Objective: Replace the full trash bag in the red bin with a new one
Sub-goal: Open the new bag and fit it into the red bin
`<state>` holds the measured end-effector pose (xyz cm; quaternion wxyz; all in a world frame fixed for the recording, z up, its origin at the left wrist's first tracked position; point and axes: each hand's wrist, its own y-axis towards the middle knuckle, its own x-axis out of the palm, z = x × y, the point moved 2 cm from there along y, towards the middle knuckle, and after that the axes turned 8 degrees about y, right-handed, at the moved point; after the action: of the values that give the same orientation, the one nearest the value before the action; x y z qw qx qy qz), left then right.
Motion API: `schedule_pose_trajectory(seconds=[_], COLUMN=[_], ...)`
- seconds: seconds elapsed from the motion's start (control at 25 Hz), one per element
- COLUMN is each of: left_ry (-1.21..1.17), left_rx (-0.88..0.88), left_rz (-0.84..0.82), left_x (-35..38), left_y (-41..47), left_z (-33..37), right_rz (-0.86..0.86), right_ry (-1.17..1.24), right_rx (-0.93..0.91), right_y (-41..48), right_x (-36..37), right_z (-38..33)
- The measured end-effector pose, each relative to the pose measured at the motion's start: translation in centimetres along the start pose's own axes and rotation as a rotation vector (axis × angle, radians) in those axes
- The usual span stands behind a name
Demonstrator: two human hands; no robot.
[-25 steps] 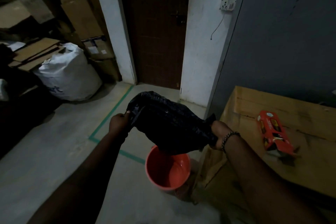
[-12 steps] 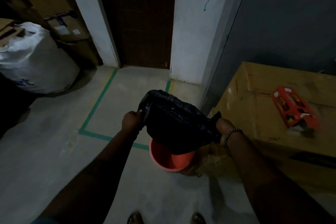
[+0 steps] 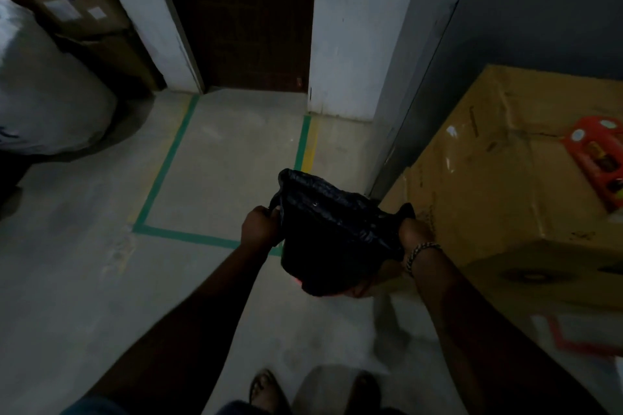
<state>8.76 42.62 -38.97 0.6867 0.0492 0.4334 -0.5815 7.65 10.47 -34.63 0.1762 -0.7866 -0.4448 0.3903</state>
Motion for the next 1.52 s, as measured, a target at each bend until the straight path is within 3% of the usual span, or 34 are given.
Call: schedule_pose_trajectory(seconds=[0.2,0.4,0.68,0.84,0.92,1.04,1.16,1.28,1.52], left_ry=[-0.039,-0.042,0.161,0.308,0.380,0.299,0.142,0.062,-0.105], left_rx=[-0.044,0.021,0.025,0.231,0.272,0.333,0.359,0.245,-0.011], left_rz=[-0.050,-0.042,-0.275,-0.305,-0.273,-0.073,0.119,0.305,0.304], left_x=[7.8,15.3,28.4,34.5,35.9,36.0,35.2,33.4,31.8], left_y=[4.7,8.7,13.3,16.9,18.8,19.0,17.3,17.1,19.3], left_z=[-6.4,-12.3,-18.3,-21.0,-22.0,-22.0,-22.2,-22.3,-24.2], right_rz=[-0.051,0.079,0.026,-0.045,-0.039,0.010,0.025,0.112,0.077], right_ry=[0.128,0.409,0.694,0.510,0.213,-0.176,-0.145,-0.112,-0.001], right_rx=[-0.017,-0.126,-0.317,-0.340,-0.351,-0.424,-0.494,-0.454,-0.330], right_y=[7.1,14.0,21.8,28.0,31.3,33.4,32.5,32.4,34.2], right_x=[4.8,9.3,15.8,20.0,21.0,21.3,20.6,18.9,17.0], right_z=[3.9,7.7,12.6,18.9,22.5,26.2,27.1,27.1,28.3])
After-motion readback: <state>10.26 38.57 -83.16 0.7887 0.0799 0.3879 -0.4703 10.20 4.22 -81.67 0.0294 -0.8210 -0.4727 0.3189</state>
